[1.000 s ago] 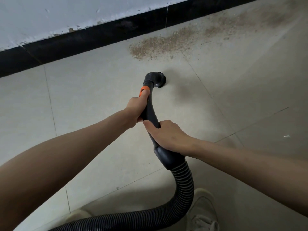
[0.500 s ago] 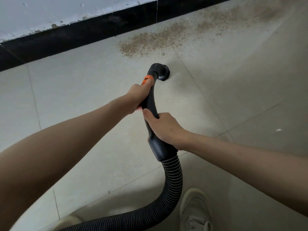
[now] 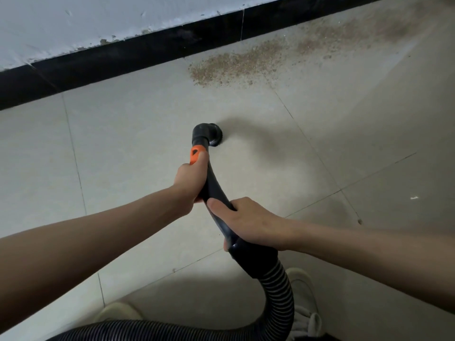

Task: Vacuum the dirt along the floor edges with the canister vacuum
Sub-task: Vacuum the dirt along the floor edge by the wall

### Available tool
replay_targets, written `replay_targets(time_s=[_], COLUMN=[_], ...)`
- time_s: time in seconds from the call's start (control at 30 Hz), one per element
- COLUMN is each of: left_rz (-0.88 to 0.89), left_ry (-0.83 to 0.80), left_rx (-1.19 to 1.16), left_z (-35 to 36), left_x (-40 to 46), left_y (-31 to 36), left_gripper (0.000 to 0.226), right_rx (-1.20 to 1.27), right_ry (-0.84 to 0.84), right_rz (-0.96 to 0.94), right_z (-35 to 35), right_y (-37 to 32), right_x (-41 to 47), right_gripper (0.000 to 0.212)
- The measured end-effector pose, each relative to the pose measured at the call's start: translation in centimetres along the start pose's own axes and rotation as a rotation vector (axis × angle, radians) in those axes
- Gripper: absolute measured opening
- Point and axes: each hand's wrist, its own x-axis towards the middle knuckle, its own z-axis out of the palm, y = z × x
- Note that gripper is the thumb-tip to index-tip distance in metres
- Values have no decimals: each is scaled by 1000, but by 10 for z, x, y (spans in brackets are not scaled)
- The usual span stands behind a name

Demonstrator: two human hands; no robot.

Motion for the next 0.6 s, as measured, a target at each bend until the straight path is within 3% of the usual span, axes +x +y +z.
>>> replay_targets(time_s=[0.27,0.4,0.5,0.6], left_rz=[24,75,50,-27], left_ry=[-196,-31,123,157], left_rx=[40,100,1,-143], left_z=[42,39,14,-11], left_x=[-6,-8,-10,-18], left_y=[20,12,-8,-27], left_gripper=[49,51,52,45], right_rx=[59,57,10,-51], right_ry=[171,118,-1,-127], right_rz=[93,51,21,8], right_z=[-14,-12,-3,5], right_y=[12,11,6,-2], right_x=[-7,-10,-10,-11], right_gripper=[54,54,55,56])
